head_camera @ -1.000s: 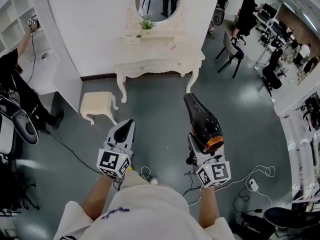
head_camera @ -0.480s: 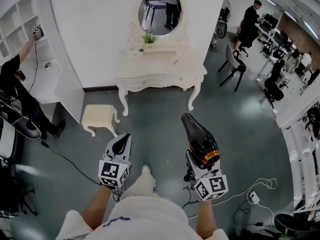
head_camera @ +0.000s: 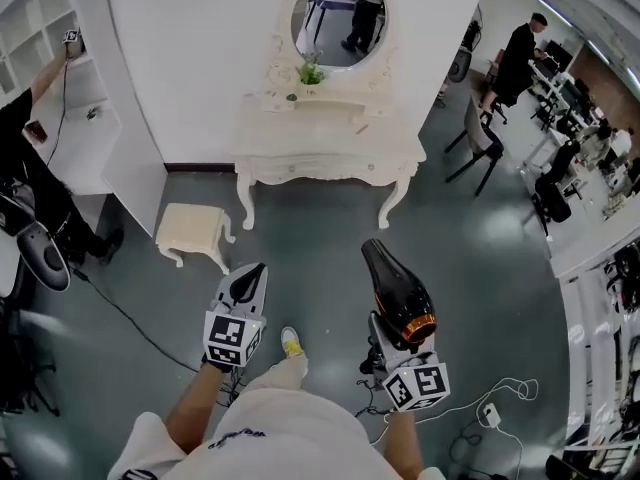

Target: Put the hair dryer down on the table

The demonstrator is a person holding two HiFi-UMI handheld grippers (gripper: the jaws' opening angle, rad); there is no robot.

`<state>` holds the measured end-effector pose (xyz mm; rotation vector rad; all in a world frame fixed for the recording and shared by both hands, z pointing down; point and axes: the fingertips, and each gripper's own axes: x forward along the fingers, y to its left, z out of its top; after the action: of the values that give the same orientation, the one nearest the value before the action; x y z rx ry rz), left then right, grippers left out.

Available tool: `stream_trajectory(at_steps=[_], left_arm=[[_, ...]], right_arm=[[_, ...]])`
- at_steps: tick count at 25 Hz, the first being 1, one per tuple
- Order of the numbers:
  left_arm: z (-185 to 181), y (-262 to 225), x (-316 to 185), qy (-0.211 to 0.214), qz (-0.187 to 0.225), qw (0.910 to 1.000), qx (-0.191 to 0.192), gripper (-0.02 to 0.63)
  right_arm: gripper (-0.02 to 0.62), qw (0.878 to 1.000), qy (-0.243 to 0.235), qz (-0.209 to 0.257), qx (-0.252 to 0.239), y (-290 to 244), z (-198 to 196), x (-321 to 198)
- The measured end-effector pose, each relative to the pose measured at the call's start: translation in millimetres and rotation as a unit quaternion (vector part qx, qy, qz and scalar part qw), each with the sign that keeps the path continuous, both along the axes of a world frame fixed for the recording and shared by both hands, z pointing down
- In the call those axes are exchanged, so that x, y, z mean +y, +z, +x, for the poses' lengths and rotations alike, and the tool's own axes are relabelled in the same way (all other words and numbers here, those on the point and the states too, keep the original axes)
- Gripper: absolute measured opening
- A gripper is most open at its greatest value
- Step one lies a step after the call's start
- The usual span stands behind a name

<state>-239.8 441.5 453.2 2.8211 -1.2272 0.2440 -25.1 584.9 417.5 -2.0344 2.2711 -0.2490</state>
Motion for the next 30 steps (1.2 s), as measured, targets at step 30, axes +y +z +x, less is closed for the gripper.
stream_trajectory(at_steps=[30], left_arm=[[84,-13,-291,-0.003,0.025,0.9985,0.049,0.009]], right_arm=[[0.313,0.997,-0.008,-0.07,-0.04,35,96,-343]])
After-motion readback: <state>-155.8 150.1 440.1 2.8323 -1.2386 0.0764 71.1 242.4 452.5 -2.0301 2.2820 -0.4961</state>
